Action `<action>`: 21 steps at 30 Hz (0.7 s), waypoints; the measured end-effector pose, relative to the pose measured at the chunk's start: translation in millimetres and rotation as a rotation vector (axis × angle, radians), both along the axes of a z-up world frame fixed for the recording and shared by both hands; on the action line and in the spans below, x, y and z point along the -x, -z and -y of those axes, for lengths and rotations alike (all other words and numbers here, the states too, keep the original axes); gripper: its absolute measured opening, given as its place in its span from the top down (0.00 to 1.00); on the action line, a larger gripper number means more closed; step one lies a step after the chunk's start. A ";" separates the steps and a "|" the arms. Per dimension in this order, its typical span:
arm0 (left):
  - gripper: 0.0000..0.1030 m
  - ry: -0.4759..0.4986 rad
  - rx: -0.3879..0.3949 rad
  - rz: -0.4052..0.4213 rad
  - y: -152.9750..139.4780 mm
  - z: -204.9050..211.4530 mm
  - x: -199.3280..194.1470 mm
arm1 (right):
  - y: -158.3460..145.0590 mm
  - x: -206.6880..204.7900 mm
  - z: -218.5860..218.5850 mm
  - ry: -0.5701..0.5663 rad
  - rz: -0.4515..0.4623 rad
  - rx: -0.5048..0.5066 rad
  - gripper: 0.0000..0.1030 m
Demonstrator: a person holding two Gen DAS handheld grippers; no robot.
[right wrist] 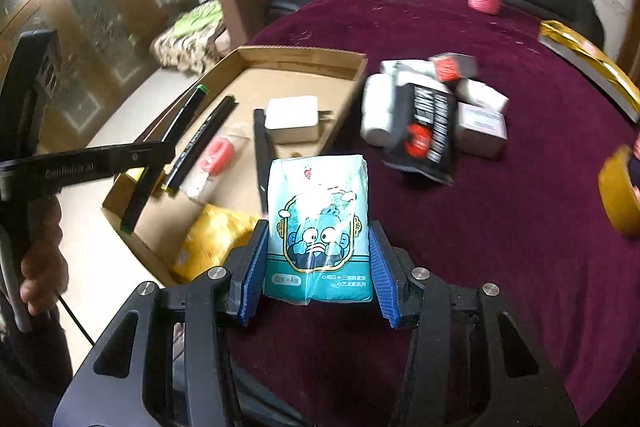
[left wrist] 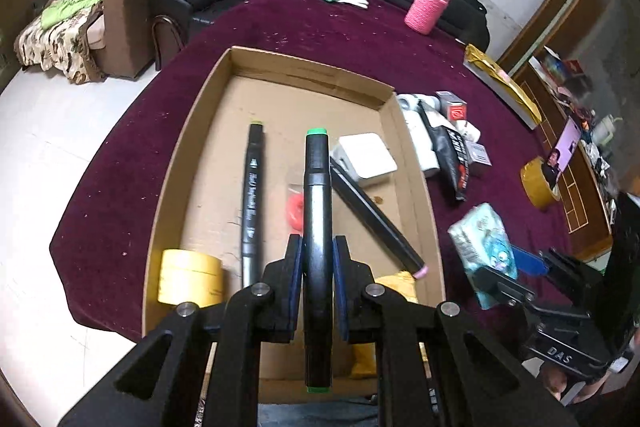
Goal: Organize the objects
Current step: 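Carry the tissue packet and marker into the tray and open both tools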
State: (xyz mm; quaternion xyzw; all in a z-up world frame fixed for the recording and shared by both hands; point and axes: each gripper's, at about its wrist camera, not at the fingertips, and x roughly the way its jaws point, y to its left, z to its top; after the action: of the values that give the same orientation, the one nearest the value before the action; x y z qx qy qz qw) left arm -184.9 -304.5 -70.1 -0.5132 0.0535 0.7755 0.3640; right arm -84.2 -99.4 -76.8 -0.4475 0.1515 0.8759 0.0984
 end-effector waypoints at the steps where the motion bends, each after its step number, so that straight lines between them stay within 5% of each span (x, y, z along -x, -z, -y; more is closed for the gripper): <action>1: 0.87 -0.008 -0.005 0.010 1.0 2.2 3.3 | 1.9 11.9 1.2 -0.012 0.032 -0.001 0.54; 13: 0.87 -0.042 -0.021 0.061 10.6 12.8 36.1 | 17.8 99.5 21.3 -0.089 0.240 -0.111 0.54; 21: 0.87 -0.038 -0.015 0.066 11.1 6.7 49.4 | 19.4 117.7 8.2 -0.082 0.269 -0.132 0.54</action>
State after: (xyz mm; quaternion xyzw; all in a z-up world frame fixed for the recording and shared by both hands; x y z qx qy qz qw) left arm -234.3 -311.2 -81.2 -0.5367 0.0257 0.7652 0.3546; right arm -201.9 -107.6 -96.3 -0.5589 0.0608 0.8195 0.1112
